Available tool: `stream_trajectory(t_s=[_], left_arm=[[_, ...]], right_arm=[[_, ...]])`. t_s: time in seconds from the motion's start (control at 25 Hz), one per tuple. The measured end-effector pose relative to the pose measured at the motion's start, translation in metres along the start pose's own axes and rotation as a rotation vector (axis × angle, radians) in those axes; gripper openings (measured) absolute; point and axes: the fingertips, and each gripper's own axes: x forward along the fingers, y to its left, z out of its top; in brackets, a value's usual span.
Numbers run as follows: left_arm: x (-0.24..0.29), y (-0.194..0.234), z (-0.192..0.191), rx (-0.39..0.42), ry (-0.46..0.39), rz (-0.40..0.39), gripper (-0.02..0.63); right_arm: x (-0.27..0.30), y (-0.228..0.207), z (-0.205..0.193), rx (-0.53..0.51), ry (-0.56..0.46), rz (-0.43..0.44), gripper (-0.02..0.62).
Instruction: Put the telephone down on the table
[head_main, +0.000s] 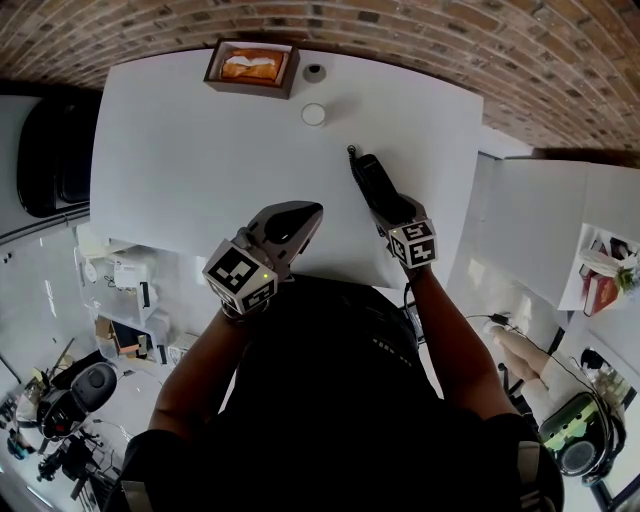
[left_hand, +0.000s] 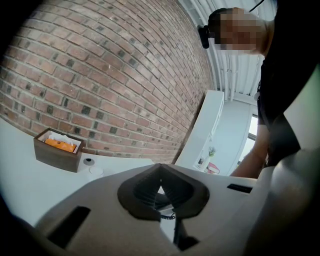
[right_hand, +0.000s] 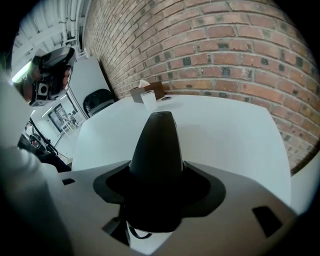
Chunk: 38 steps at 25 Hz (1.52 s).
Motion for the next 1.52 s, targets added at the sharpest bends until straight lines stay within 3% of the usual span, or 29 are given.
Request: stream_trajectory(t_s=[0.6,0.88,1.16,1.4,1.52], left_arm=[[-0.017,-0.018,0.005,0.032,-0.019,-0.001,0.008],[-0.029,-0.028,0.005,0.047,-0.021,0.011,0.008],[-0.04,-0.045,0.012,0.079,-0.04,0.016,0.008],[-0.049,-0.066,0.025,0.103,-0.082,0.013,0.008],[-0.054,-0.073,0.031,0.12,-0.102,0.004,0.008]], right_arm=[[0.006,0.003,-0.021,-0.044,0.063,-0.005,0.275],[0.001,0.006,-0.017,-0.032,0.034,0.013,0.278],[-0.032,0.008,0.006,-0.04,-0.07,0.006,0.279],[-0.089,0.032,0.05,-0.082,-0.22,0.01,0.275],[-0.124,0.05,0.078,-0.119,-0.314,0.022,0.208]])
